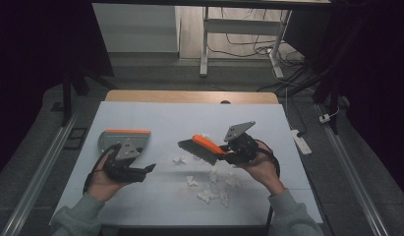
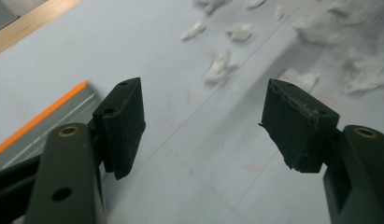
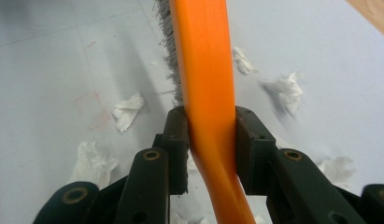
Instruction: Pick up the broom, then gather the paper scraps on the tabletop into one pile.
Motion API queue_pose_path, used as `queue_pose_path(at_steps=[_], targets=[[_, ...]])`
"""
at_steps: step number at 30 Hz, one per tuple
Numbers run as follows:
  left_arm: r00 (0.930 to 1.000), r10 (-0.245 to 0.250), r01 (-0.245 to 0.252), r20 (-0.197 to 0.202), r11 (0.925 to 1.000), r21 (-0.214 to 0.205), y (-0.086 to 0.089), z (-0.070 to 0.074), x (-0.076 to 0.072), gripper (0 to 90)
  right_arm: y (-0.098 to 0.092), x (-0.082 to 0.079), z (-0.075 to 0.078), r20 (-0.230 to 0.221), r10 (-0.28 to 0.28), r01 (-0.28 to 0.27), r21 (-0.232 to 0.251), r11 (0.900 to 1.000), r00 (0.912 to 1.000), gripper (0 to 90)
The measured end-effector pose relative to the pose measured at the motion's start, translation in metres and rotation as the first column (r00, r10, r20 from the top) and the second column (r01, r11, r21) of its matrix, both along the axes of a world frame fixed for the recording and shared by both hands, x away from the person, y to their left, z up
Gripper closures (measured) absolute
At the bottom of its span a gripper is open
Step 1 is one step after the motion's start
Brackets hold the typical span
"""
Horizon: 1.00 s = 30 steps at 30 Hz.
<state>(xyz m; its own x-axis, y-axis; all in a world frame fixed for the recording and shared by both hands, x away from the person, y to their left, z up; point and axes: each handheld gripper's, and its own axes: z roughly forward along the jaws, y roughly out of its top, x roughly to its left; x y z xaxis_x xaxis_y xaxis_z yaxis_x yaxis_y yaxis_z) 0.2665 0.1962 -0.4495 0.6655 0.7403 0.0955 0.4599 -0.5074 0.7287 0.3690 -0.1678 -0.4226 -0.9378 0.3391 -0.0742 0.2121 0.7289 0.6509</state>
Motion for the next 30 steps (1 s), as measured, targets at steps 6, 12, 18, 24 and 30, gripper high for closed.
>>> queue_pose_path(at_steps=[6, 12, 18, 24, 30], targets=[[0.9984, 0.057, -0.057, 0.003, 0.9983, 0.008, 0.017, -0.015, -0.01, 29.8, -0.01, 0.004, 0.004, 0.026, -0.063, 0.062, 0.024, 0.9978, 0.9977, 67.9], [0.9962, 0.087, -0.087, -0.01, 0.9951, -0.046, 0.031, -0.021, -0.012, 30.1, -0.023, 0.006, 0.011, 0.052, -0.129, 0.126, 0.052, 0.9907, 0.9903, 67.8], [0.9958, 0.088, -0.089, -0.023, 0.994, -0.063, 0.031, -0.024, -0.01, 28.5, -0.034, 0.01, 0.012, 0.047, -0.194, 0.19, 0.088, 0.9779, 0.9798, 67.8], [0.9964, 0.079, -0.08, -0.032, 0.9959, -0.041, 0.032, -0.028, -0.011, 26.6, -0.044, 0.017, 0.015, 0.056, -0.246, 0.241, 0.081, 0.967, 0.9676, 67.8], [0.9939, 0.102, -0.104, -0.041, 0.9932, -0.051, 0.041, -0.031, -0.015, 26.6, -0.052, 0.05, 0.018, 0.075, -0.33, 0.33, 0.023, 0.9438, 0.9409, 68.0]])
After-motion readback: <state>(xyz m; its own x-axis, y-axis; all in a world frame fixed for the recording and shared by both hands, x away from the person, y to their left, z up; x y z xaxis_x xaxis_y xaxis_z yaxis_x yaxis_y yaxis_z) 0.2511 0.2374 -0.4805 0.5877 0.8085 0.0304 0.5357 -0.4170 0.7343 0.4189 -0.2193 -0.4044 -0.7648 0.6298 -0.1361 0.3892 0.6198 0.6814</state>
